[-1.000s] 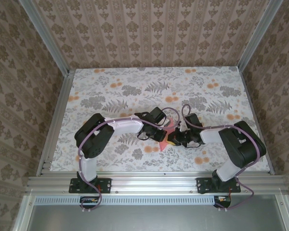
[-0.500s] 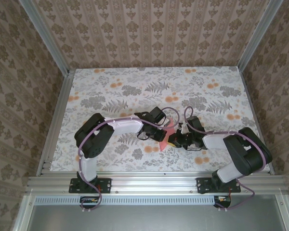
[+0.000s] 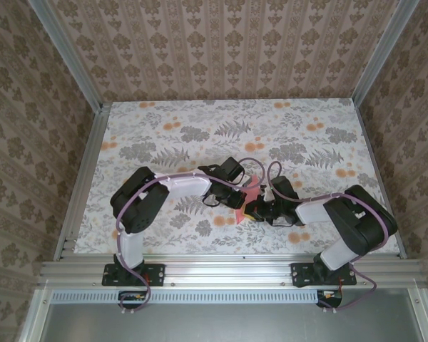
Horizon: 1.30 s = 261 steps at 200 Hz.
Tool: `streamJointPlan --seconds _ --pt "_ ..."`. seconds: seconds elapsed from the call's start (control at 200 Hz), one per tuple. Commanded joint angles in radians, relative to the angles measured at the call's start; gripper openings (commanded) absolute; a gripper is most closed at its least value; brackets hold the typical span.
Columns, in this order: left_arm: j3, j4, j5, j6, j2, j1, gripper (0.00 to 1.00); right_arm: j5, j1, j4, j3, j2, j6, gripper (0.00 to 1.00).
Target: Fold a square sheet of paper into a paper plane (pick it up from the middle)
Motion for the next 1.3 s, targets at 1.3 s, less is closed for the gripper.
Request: streamJointPlan --seconds 1.3 --pt "-0.036 -0.006 0.001 -0.037 0.057 0.034 0.04 0.187 0.130 -0.136 -0.029 -0.167 0.039 0.08"
